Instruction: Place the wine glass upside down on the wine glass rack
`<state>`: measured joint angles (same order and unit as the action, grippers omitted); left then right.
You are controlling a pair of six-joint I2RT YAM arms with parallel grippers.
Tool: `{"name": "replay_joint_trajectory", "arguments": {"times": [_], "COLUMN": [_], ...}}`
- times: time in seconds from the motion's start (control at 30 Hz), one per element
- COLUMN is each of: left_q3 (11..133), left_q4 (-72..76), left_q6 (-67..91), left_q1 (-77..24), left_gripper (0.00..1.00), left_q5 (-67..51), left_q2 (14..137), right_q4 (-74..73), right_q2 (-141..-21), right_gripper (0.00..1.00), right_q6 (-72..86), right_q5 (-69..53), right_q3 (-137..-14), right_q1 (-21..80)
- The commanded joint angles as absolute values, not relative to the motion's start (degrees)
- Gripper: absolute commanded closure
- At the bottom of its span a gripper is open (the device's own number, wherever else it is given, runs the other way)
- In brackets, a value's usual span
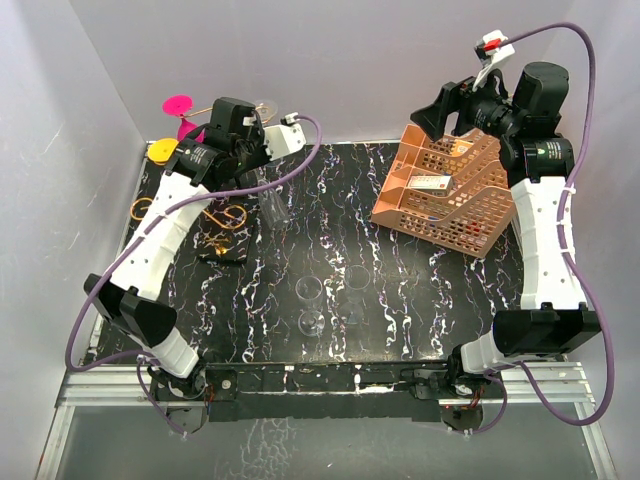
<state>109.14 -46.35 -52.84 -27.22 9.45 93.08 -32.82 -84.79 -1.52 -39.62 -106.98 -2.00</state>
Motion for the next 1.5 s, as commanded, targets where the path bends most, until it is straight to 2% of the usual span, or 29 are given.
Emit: {"name": "replay_joint_trajectory", "arguments": {"times": [0.0, 0.83, 1.13, 1.47], "left_q3": [111.7, 105.5, 103.9, 102.2], "left_q4": [-43.9, -38.8, -39.5, -39.8], "left_q6": [-52.1, -54.6, -54.5, -54.4], "left_q1": [-27.7, -28.6, -28.6, -28.7], "left_gripper": [1.00, 1.00, 0.93, 0.90], "left_q5": [7.9, 20.6, 21.5, 22.9], "left_q2": [92.4, 92.5, 91.6, 90.9], "right_q4": [-29.5, -29.0, -28.7, -28.2], "right_q2": [-83.4, -83.6, -83.2, -83.4], "right_gripper": [0.16, 0.16, 0.15, 0.15], "right_q6": [-1.4, -1.3, -1.1, -1.0], "right_q5": [-40.3, -40.8, -41.1, -41.1], "right_q3": [-107.2, -106.4, -105.9, -105.5], "right_q1": [-2.3, -2.7, -3.1, -3.3]}}
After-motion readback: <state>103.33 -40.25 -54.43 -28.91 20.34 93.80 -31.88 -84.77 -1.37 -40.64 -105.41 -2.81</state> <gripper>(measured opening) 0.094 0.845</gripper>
